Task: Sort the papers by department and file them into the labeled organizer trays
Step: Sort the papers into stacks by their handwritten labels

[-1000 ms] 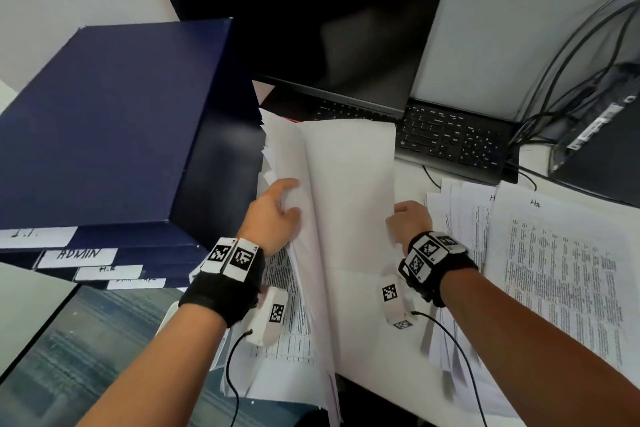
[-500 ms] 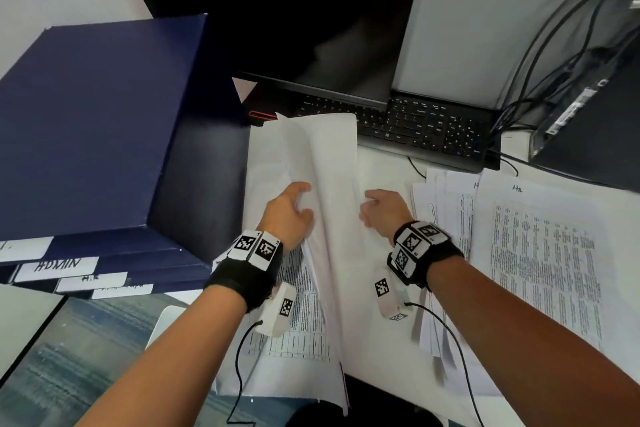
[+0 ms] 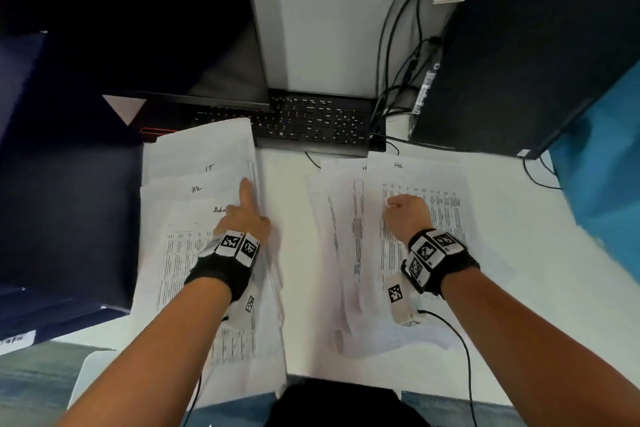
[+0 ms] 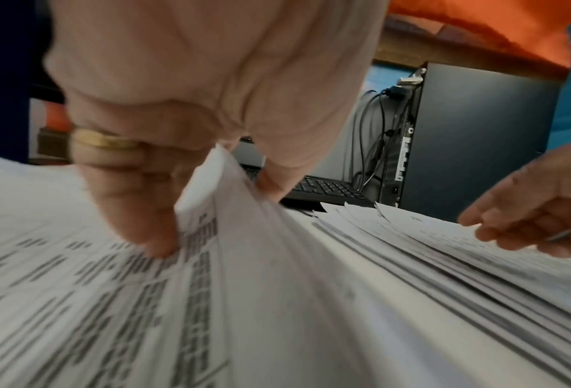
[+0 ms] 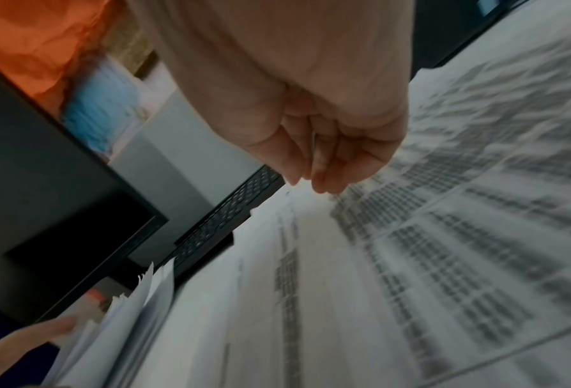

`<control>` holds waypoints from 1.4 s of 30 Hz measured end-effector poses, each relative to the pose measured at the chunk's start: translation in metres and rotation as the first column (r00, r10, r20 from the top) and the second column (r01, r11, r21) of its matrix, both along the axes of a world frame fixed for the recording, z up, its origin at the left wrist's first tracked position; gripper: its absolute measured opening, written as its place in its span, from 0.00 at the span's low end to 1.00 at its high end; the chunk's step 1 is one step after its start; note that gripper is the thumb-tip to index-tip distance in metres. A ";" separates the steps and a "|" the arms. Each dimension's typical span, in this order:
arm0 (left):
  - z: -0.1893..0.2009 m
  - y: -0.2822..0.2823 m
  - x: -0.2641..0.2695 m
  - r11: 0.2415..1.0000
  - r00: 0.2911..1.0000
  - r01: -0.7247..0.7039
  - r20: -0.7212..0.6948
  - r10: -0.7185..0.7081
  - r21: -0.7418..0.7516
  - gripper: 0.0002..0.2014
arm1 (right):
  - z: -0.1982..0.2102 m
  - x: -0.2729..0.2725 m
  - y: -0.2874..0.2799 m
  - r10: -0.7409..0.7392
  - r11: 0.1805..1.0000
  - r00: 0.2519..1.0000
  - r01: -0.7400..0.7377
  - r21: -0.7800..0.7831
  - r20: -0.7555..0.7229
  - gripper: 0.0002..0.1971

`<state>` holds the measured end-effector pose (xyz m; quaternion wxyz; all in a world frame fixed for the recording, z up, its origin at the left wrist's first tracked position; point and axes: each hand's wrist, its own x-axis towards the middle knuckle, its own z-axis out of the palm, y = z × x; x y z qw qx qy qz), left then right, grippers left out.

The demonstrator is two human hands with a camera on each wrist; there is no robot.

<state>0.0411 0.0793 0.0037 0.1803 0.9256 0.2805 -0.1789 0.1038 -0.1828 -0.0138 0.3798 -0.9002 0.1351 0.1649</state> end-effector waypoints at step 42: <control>-0.044 -0.166 -0.021 0.825 0.891 0.322 0.444 -0.099 -0.464 0.16 | -0.010 -0.005 -0.150 0.001 0.990 0.972 0.033 0.139 -0.236 0.10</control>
